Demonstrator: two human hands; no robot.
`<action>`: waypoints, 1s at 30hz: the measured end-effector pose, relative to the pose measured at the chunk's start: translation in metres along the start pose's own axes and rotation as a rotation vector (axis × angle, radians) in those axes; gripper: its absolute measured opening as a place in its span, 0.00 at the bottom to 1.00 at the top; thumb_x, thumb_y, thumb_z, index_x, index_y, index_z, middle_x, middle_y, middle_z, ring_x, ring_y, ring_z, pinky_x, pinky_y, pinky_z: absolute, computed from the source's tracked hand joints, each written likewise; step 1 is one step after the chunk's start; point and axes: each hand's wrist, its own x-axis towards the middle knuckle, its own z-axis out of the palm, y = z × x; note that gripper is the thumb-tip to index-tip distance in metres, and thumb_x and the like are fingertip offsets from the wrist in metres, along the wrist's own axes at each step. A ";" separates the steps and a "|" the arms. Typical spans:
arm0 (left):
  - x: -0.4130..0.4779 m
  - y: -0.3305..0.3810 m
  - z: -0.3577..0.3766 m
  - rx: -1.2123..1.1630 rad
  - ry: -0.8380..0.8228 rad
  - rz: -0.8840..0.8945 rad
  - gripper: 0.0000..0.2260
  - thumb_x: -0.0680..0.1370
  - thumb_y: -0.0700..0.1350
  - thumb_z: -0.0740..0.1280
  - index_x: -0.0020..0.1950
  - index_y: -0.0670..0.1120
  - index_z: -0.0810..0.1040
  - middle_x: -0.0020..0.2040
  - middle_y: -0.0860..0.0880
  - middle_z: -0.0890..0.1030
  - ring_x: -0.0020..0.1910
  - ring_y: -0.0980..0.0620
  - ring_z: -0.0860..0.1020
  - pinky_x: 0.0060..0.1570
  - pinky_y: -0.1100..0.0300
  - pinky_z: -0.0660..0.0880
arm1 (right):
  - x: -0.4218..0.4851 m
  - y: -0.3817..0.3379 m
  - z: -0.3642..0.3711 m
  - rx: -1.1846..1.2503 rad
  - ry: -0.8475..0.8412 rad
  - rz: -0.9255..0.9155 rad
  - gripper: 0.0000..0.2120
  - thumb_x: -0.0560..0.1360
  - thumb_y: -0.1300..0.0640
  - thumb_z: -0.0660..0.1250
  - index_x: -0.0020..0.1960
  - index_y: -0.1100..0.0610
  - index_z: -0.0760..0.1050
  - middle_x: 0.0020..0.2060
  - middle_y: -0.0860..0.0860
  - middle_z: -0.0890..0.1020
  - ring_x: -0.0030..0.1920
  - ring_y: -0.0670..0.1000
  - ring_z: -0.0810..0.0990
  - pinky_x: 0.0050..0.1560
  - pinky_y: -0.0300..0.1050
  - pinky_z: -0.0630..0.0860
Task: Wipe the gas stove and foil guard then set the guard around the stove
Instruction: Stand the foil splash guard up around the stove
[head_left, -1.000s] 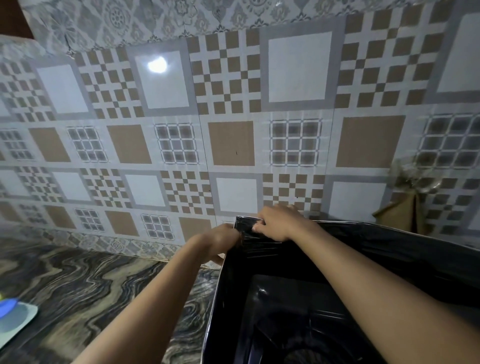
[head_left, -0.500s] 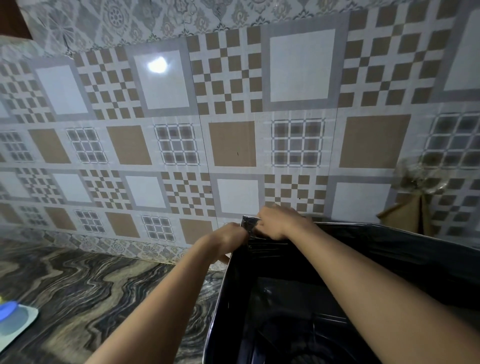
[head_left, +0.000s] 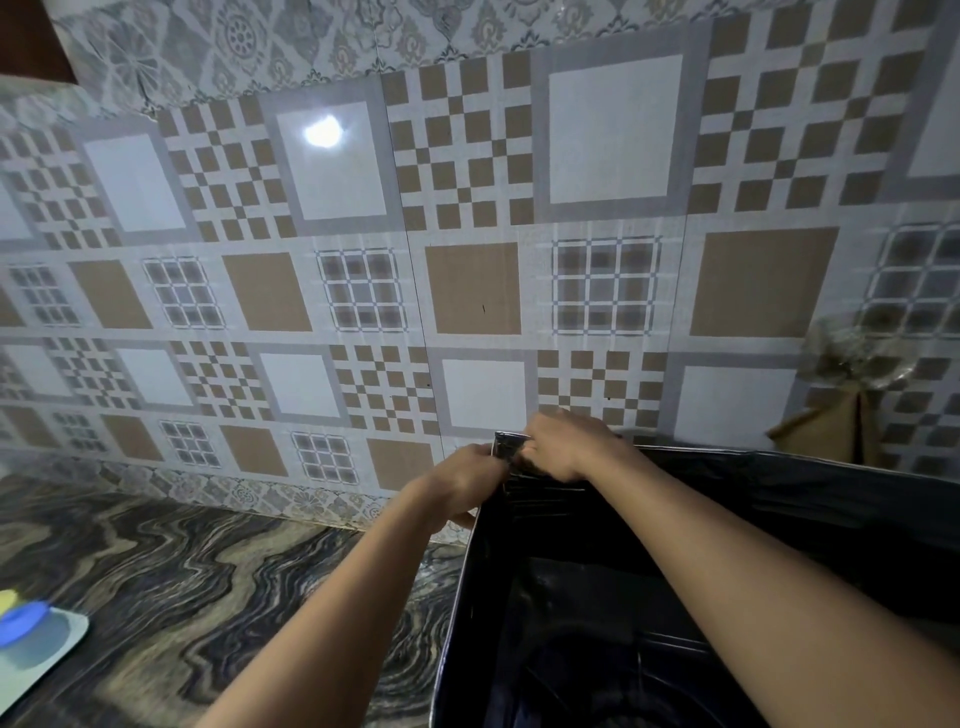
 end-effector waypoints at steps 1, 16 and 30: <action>0.000 0.000 0.000 -0.005 0.005 0.001 0.10 0.77 0.41 0.58 0.46 0.49 0.78 0.38 0.49 0.80 0.39 0.51 0.79 0.37 0.58 0.77 | 0.000 0.000 0.000 0.003 -0.003 0.000 0.09 0.80 0.52 0.59 0.46 0.54 0.74 0.43 0.53 0.78 0.44 0.56 0.79 0.37 0.47 0.70; 0.001 -0.004 -0.001 -0.005 0.023 -0.048 0.11 0.78 0.43 0.57 0.46 0.48 0.79 0.44 0.46 0.82 0.46 0.46 0.81 0.50 0.50 0.78 | -0.005 0.001 -0.008 -0.007 -0.060 0.005 0.11 0.76 0.47 0.69 0.50 0.54 0.79 0.45 0.51 0.80 0.47 0.55 0.80 0.46 0.49 0.76; -0.003 0.001 0.002 -0.089 -0.110 -0.166 0.05 0.71 0.38 0.56 0.41 0.44 0.70 0.38 0.45 0.74 0.38 0.45 0.74 0.46 0.51 0.74 | -0.007 -0.002 -0.010 -0.061 -0.076 0.055 0.10 0.75 0.52 0.74 0.51 0.56 0.79 0.45 0.52 0.79 0.45 0.55 0.77 0.44 0.48 0.72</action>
